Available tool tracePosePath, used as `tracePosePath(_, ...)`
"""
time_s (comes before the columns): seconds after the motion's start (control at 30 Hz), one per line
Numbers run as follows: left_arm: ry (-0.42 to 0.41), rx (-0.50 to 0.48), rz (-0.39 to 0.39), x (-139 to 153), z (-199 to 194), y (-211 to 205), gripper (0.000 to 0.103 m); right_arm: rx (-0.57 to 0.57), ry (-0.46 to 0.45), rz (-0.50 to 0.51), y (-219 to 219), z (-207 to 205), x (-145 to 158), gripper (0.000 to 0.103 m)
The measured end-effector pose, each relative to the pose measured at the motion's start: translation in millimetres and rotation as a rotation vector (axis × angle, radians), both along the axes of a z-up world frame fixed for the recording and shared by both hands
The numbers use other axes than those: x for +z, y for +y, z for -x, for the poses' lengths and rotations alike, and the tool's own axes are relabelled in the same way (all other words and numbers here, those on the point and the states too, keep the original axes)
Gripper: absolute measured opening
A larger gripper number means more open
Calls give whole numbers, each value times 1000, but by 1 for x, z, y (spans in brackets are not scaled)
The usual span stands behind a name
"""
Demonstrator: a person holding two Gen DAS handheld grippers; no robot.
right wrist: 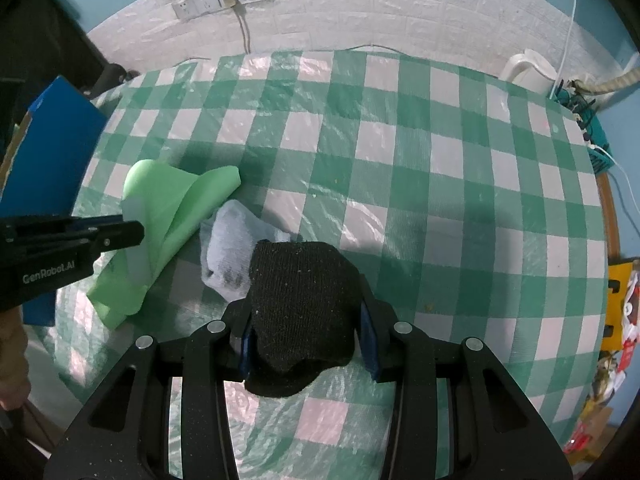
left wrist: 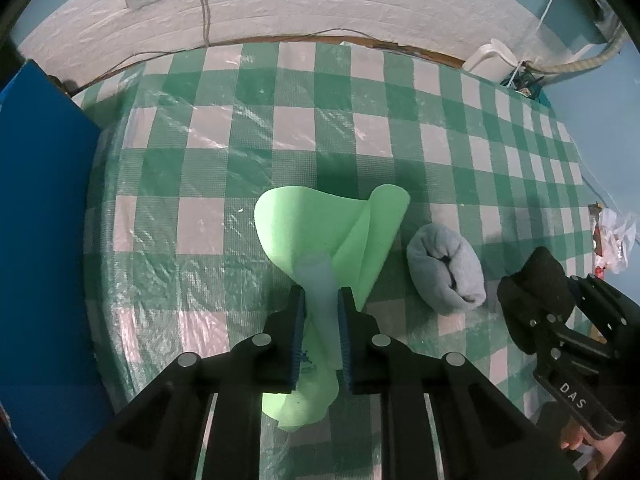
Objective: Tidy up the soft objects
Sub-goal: 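Grasp the black knit item with the right tool while the left grasps the green foam sheet, then lift and carry the black item and green sheet toward the box with both tools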
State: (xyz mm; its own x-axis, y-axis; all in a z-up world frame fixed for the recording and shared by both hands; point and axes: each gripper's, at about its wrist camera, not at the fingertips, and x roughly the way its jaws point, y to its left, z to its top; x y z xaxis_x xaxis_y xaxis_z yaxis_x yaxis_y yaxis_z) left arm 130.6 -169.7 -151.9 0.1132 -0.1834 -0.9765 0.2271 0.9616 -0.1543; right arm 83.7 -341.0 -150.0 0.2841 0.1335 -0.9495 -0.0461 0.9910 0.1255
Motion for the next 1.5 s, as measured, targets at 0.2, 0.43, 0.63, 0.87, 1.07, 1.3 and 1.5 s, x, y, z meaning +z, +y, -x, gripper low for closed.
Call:
tracePosePath(0.2, 7, -11, -96, -5, 0, 6, 43, 5, -2, -7, 2, 2, 3, 40)
tracePosePath(0.43, 5, 44, -58, 0, -3, 15, 49, 10, 5, -9, 1, 4, 3, 40)
tracePosePath(0.63, 24, 66, -38, -2, -8, 14, 49, 13, 4, -14, 2, 4, 3, 40)
tracePosePath(0.87, 45, 77, -19, -7, -13, 4, 49, 4, 12, -16, -2, 4, 1, 40)
tracePosePath(1.07, 69, 92, -24, -16, -17, -2, 49, -1, 16, -18, -4, 4, 1, 40)
tracePosePath(1.3, 77, 93, -20, -23, -16, -5, 28, -10, 25, -21, -8, 4, -2, 40)
tracePosePath(1.5, 72, 95, -3, -20, -14, 0, 14, -11, 24, -21, -9, 3, -2, 41)
